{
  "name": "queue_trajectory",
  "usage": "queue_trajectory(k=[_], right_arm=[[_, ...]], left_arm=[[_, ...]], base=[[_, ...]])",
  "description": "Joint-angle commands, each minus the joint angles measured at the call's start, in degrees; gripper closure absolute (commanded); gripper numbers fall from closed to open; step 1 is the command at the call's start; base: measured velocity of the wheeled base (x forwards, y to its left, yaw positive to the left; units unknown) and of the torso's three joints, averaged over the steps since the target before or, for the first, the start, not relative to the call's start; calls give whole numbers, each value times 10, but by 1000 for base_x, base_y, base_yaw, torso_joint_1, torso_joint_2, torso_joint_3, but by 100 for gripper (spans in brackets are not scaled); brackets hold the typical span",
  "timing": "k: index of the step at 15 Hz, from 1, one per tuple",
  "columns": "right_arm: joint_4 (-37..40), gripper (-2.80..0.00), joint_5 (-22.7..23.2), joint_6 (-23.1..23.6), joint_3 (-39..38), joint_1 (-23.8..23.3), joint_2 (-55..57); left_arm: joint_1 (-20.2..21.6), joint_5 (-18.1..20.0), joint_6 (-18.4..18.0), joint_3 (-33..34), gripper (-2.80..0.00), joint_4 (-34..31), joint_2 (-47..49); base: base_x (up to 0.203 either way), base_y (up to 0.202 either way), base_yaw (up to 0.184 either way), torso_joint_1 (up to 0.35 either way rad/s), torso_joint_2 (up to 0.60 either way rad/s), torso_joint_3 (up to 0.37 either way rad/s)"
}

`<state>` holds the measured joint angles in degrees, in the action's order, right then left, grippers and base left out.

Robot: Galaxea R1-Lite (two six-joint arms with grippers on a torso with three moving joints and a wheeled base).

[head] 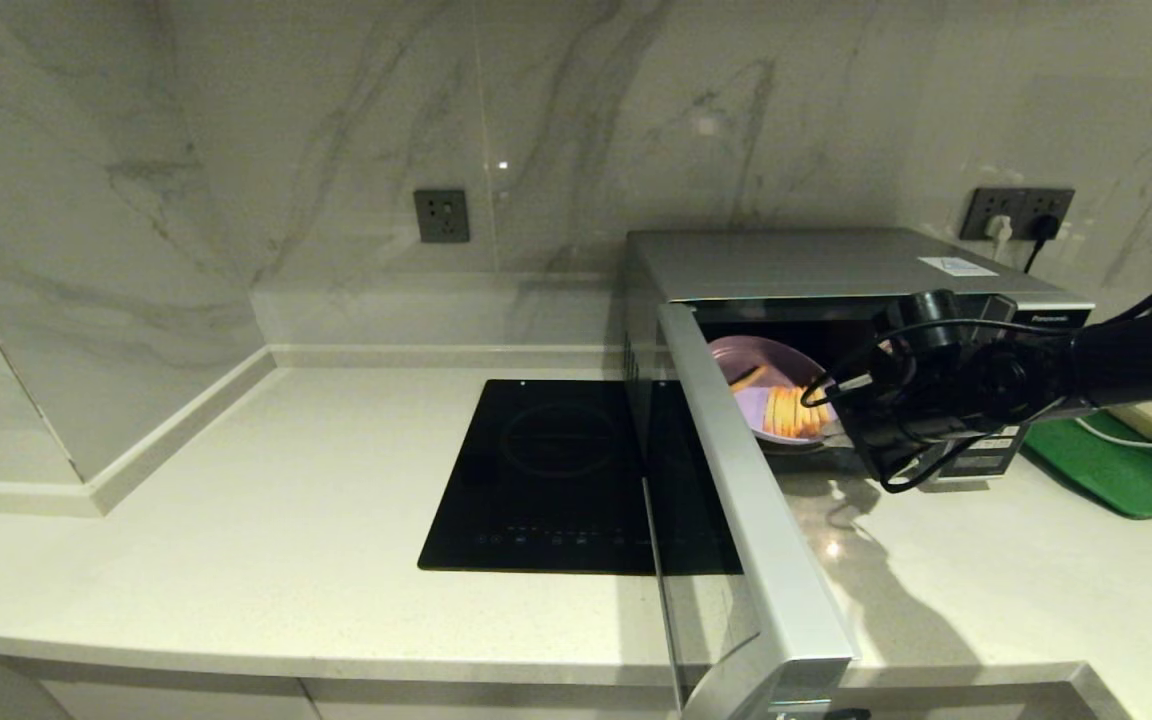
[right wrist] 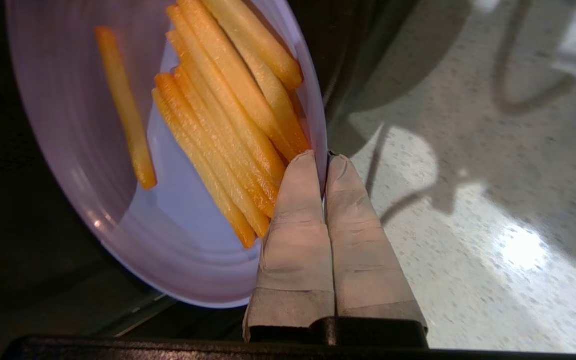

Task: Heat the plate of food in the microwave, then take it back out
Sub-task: Put the plate in the microwave oven

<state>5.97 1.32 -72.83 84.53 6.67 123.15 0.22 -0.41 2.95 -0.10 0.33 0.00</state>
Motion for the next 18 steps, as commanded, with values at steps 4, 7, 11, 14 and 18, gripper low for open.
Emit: queue_trajectory(k=[4, 7, 11, 14, 18], right_arm=[[1, 0, -1, -5, 31, 0, 38], [2, 0, -10, -4, 44, -15, 58], [1, 0, -15, -3, 55, -17, 66], [1, 0, -16, -3, 62, -21, 75], [1, 0, -19, -2, 78, -21, 86]], left_arm=[[0, 0, 0, 0, 0, 0, 0], [0, 0, 0, 0, 0, 0, -1], [0, 0, 0, 0, 0, 0, -1], [0, 0, 0, 0, 0, 0, 0], [0, 0, 0, 0, 0, 0, -1]], base=[[0, 0, 0, 0, 0, 0], [0, 0, 0, 0, 0, 0], [0, 0, 0, 0, 0, 0], [0, 0, 0, 0, 0, 0], [0, 0, 0, 0, 0, 0]])
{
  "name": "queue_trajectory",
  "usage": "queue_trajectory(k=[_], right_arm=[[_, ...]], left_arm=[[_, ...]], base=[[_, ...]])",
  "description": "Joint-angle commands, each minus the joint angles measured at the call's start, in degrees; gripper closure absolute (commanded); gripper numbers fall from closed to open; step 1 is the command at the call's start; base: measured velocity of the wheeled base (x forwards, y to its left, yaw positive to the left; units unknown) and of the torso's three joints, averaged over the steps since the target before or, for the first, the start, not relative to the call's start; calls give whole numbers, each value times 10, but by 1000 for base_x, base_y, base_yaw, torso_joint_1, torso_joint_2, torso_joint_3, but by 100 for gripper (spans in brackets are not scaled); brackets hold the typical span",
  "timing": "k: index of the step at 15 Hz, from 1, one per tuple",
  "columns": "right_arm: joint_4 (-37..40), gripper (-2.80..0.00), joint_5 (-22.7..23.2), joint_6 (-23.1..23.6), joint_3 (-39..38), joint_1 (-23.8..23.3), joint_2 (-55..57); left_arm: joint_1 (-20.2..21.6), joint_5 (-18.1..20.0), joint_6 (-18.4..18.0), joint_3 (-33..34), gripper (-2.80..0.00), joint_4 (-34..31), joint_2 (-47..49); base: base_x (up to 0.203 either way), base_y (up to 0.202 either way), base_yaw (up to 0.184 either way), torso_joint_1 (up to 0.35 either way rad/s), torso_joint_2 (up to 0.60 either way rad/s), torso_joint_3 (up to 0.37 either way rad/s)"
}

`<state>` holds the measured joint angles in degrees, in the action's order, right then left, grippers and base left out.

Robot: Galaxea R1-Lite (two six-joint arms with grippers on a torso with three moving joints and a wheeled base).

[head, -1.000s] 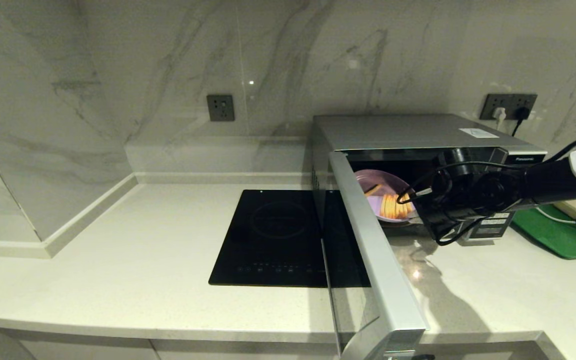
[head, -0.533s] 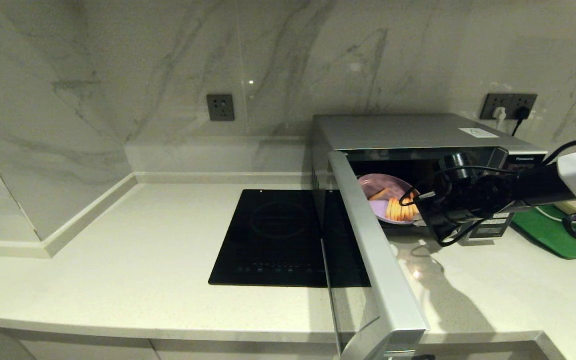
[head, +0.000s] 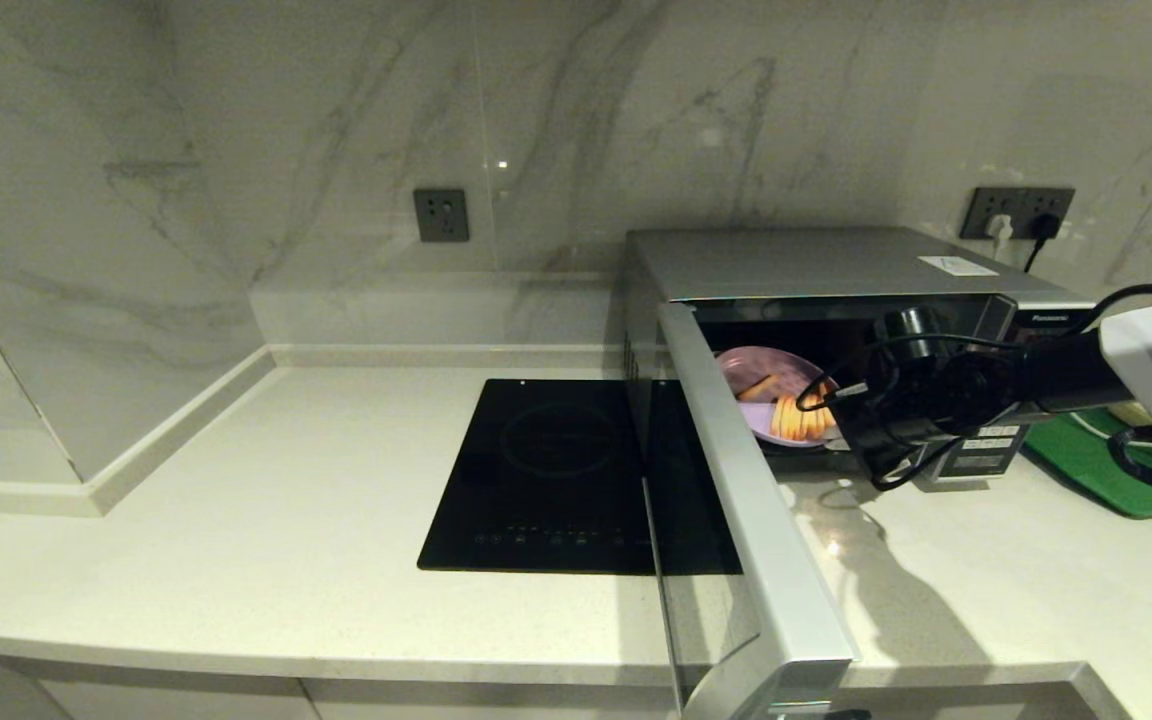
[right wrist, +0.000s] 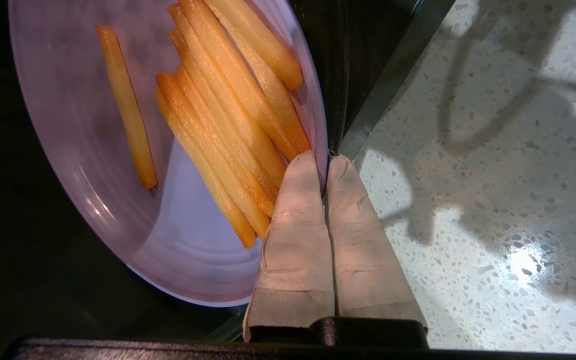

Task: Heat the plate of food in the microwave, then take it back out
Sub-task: Put the plate in the microwave oven

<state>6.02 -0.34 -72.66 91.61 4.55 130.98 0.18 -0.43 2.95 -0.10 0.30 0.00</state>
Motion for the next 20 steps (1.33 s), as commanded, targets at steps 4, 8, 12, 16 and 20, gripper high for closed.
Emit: queue_trajectory(k=[4, 8, 12, 16, 20], right_arm=[[1, 0, -15, -3, 19, 0, 21], [2, 0, -16, -2, 21, 0, 20], [2, 0, -16, 0, 20, 0, 20], [3, 0, -15, 2, 28, 0, 23], [2, -280, -15, 3, 29, 0, 25]], left_arm=[[0, 0, 0, 0, 0, 0, 0], [0, 0, 0, 0, 0, 0, 0], [1, 0, 0, 0, 0, 0, -1], [0, 0, 0, 0, 0, 0, 0], [1, 0, 0, 0, 0, 0, -1]], base=[[0, 0, 0, 0, 0, 0], [0, 0, 0, 0, 0, 0], [0, 0, 0, 0, 0, 0], [0, 0, 0, 0, 0, 0], [0, 0, 0, 0, 0, 0]])
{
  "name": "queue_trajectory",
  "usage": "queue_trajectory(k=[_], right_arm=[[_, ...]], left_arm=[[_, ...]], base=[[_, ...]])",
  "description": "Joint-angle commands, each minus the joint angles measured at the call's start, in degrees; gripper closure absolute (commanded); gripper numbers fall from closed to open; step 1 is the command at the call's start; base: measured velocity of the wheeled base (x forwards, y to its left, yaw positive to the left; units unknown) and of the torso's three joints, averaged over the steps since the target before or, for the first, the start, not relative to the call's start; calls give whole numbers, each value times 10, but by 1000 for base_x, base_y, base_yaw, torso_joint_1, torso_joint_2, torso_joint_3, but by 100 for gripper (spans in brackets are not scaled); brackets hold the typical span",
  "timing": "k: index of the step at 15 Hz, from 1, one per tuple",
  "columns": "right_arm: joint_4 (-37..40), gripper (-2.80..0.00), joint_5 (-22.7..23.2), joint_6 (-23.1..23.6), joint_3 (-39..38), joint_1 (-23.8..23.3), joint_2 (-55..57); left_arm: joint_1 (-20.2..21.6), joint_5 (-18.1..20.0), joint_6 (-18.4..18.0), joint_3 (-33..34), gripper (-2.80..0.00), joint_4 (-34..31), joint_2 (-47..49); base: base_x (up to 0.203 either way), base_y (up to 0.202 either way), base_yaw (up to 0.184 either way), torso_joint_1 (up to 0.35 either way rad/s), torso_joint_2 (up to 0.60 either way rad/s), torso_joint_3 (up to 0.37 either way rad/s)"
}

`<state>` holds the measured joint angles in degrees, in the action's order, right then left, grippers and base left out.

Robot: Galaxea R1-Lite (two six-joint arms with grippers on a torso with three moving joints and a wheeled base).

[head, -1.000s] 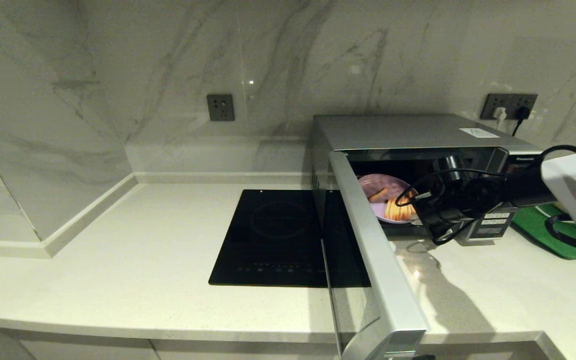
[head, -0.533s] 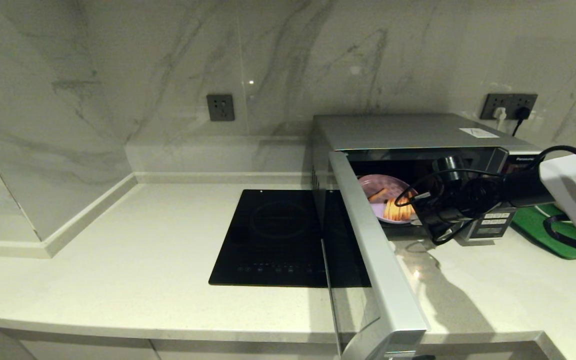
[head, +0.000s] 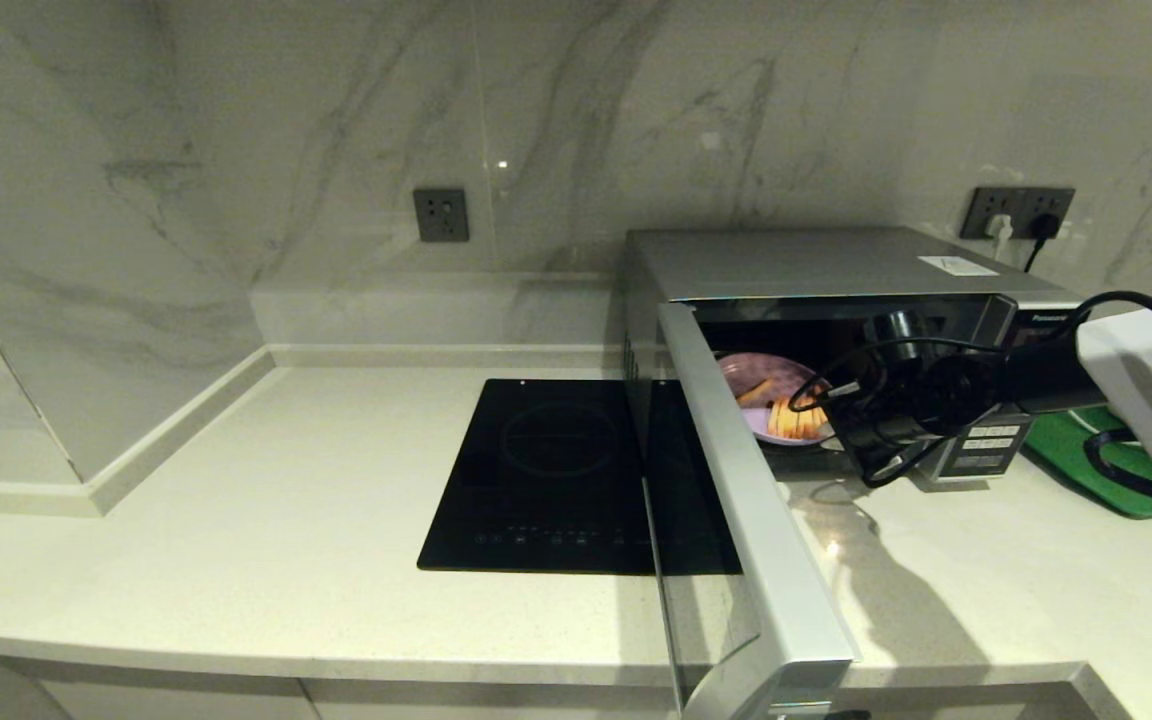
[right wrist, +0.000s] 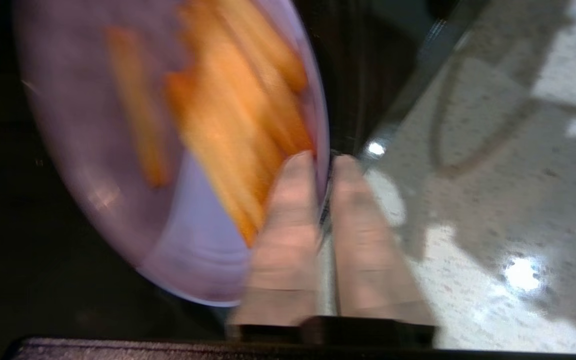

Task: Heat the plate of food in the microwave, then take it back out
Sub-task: Put the plate in the microwave oven, then close the microwave oven

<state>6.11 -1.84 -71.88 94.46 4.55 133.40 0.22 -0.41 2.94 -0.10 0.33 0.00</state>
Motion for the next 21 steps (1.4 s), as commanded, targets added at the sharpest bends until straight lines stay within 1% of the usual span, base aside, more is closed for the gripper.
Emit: queue_trajectory(k=[1, 7, 12, 17, 21], right_arm=[[0, -280, 0, -5, 1, 0, 1], [1, -280, 0, -5, 4, 0, -2], [3, -280, 0, -2, -21, -10, -58], [1, -280, -1, -1, -96, -11, -116], [-2, -280, 1, -2, -181, -10, -195]], left_arm=[[0, 0, 0, 0, 0, 0, -1], [0, 0, 0, 0, 0, 0, -1], [0, 0, 0, 0, 0, 0, -1], [0, 0, 0, 0, 0, 0, -1], [0, 0, 0, 0, 0, 0, 0]], base=[[0, 0, 0, 0, 0, 0], [0, 0, 0, 0, 0, 0], [0, 0, 0, 0, 0, 0], [0, 0, 0, 0, 0, 0], [0, 0, 0, 0, 0, 0]])
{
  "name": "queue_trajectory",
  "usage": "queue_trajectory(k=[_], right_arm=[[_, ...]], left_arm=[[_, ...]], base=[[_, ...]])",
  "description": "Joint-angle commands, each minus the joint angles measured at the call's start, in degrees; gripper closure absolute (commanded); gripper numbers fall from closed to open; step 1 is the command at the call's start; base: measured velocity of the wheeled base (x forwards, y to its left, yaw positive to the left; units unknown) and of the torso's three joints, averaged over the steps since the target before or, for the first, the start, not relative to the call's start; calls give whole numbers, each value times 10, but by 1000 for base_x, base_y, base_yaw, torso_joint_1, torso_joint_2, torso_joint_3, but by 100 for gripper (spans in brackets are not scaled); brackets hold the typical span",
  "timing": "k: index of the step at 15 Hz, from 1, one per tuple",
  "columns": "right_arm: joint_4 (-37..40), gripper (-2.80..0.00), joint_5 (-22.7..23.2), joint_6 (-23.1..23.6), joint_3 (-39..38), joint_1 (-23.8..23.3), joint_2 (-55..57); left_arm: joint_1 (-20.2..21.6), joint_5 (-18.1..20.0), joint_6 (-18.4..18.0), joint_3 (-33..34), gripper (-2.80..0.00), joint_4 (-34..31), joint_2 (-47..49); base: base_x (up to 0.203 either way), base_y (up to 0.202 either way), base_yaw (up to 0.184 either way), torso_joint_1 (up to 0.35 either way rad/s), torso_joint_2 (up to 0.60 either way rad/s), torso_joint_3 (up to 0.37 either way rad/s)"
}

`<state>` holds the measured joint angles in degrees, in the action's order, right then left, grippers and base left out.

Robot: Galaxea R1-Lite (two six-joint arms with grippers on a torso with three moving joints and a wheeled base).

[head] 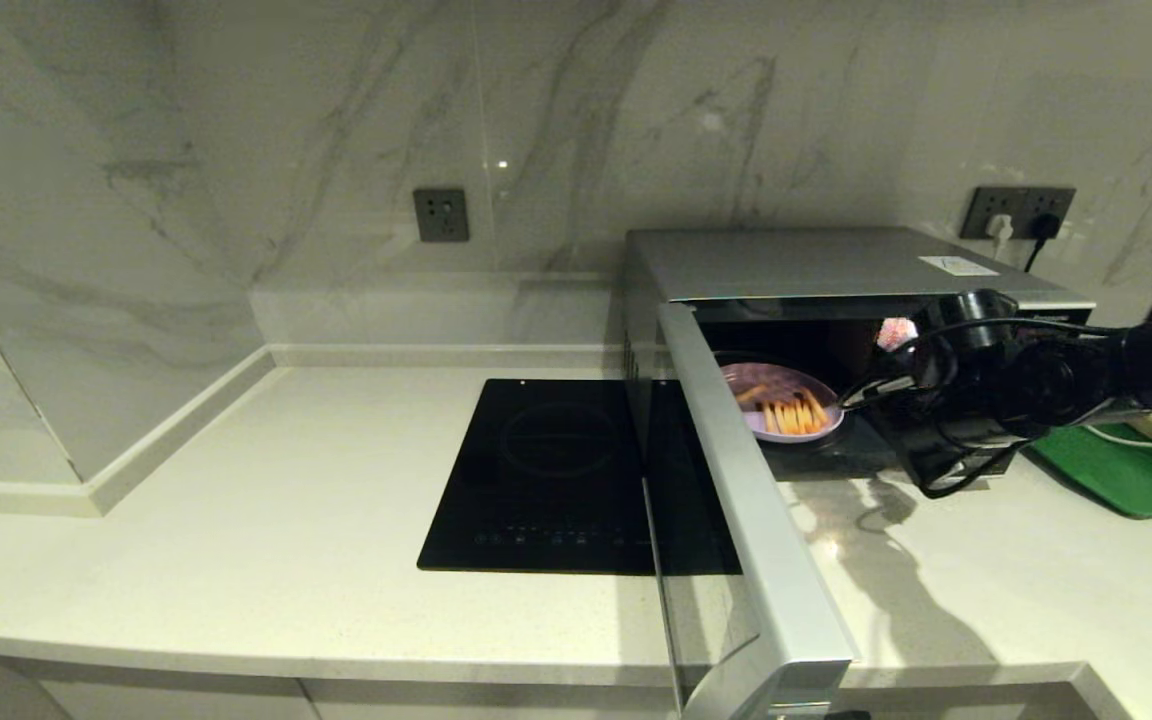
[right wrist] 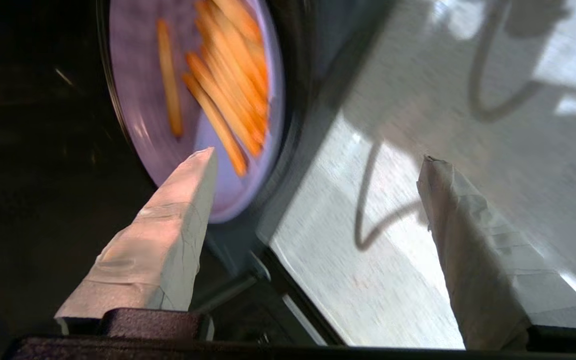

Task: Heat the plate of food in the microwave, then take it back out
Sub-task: Close the microwave oven

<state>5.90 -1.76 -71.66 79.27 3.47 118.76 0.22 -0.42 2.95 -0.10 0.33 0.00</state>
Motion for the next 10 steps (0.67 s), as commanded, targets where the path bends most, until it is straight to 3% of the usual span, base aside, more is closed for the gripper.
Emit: queue_trajectory(k=[1, 4, 5, 10], right_arm=[[0, -280, 3, -1, -51, 2, -77], [2, -280, 13, 26, -117, 8, -186], [5, 0, 19, 36, -143, 13, -229], [101, 0, 37, 117, -251, 47, -422]], left_arm=[[0, 0, 0, 0, 0, 0, -1], [0, 0, 0, 0, 0, 0, 0], [0, 0, 0, 0, 0, 0, 0], [0, 0, 0, 0, 0, 0, 0]], base=[[0, 0, 0, 0, 0, 0], [0, 0, 0, 0, 0, 0], [0, 0, 0, 0, 0, 0], [0, 0, 0, 0, 0, 0]])
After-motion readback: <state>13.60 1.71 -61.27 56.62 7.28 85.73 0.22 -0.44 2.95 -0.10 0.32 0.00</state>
